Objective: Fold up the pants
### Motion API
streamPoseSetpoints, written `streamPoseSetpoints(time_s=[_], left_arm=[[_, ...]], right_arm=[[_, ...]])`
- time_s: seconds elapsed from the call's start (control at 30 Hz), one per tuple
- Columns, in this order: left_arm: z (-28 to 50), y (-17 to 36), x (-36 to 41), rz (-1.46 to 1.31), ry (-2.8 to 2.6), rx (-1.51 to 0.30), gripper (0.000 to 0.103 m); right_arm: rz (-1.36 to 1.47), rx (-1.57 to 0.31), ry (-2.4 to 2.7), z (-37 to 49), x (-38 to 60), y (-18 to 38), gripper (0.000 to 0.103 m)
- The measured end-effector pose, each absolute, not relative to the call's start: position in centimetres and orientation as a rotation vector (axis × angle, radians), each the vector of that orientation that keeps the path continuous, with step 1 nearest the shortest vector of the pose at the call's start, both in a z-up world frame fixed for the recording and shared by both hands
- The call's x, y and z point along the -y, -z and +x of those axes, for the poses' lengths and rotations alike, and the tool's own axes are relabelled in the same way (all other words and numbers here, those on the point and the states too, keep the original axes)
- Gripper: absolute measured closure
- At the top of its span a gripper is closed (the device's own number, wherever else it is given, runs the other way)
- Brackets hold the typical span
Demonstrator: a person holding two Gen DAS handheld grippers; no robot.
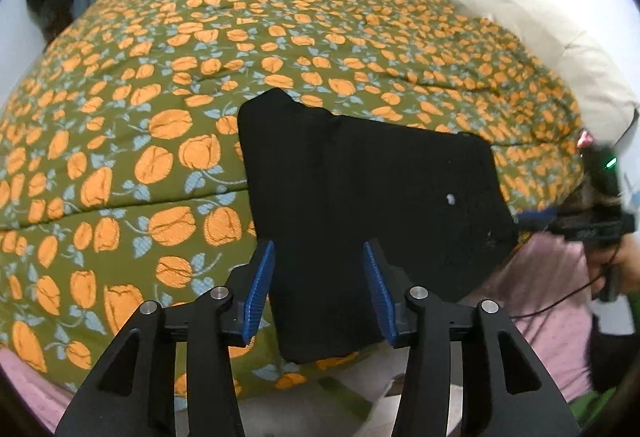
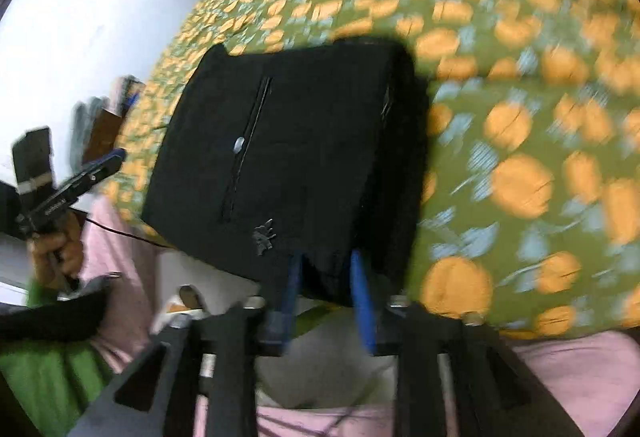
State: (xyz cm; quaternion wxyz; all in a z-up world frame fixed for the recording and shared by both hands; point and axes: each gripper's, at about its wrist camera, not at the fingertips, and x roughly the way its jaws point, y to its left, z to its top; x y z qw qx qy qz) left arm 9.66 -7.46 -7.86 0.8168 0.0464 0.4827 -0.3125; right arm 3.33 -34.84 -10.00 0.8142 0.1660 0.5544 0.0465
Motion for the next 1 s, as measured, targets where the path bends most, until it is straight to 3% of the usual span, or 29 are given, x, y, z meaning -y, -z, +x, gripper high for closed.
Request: streamPoseSetpoints(time_s=[0.17,0.27,0.3,0.4,0.53,0.6,0.73,0.8,0.9,0.97,1.0], left_arm=[[9.8,8.3,9.6,0.129,0.689,-1.025,0.045],[9.9,9.7,11.7,0.195,0.673,-1.028,0.026],[10.1,10.3,12.0,0.21,0.664,-1.047,0.026],[9.9,12.3,13.0,0.275,0.621,-1.123,0.026],[8.6,10.5,11.7,0.247,0.62,-1.099,0.025],[8.2,9.8,10.8,0.212,0.623,-1.084,0.015],[8.1,12.0,11.3,0.266,0.611,-1.143,0.012],[8.0,13.2,11.5,0.308,0.592,-1.2,0.017],[8.1,11.8,10.5,0.28,0.576,-1.176,0.016],[9.0,10.5,9.6,0.247,0.54,-1.141,0.013],[9.5,10.3,9.4,0.237,0.523,-1.13,0.013]], right_arm=[[0.273,-0.945,-0.153,6.9,33.9,5.1,0.064],[0.358,-0.927,-0.184,10.4,34.4,7.4,0.064],[0.371,-0.988,-0.136,11.6,35.0,9.5,0.064],[0.447,-1.078,-0.029,12.6,37.1,13.9,0.08],[0.378,-0.991,-0.023,9.2,35.2,8.9,0.076],[0.368,-0.966,-0.064,6.9,33.6,7.0,0.076],[0.295,-1.158,-0.081,3.4,30.1,10.6,0.068],[0.276,-1.244,-0.034,2.1,30.1,12.7,0.068],[0.35,-1.215,-0.011,0.1,31.3,11.7,0.067],[0.362,-1.163,0.016,-0.5,32.1,10.2,0.044],[0.361,-1.119,0.038,-0.6,32.6,9.5,0.02]])
